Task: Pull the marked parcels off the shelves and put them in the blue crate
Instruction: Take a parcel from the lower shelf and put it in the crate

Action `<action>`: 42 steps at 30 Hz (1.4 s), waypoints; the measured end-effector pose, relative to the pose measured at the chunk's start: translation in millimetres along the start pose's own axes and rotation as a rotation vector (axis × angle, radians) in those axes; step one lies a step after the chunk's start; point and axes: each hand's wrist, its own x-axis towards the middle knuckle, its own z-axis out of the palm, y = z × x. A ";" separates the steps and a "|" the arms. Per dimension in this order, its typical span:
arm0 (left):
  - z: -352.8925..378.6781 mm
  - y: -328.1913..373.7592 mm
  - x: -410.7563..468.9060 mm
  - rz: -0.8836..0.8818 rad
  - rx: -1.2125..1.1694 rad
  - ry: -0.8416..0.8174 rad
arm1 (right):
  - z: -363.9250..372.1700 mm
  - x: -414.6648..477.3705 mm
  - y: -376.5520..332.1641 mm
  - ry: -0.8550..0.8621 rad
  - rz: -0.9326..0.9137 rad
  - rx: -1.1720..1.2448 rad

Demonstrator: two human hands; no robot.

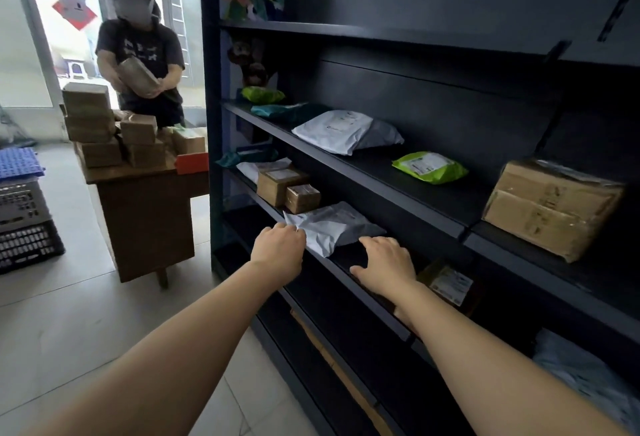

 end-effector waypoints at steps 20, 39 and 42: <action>156.3 -66.0 256.2 0.043 -0.066 -0.233 | 118.6 265.8 33.0 -0.155 0.151 0.188; 326.3 -121.2 414.5 0.171 -0.297 -0.689 | 230.0 383.7 16.5 -0.273 1.000 0.657; 339.5 -117.9 421.5 0.124 -0.339 -0.733 | 240.3 391.2 10.1 -0.148 1.158 0.766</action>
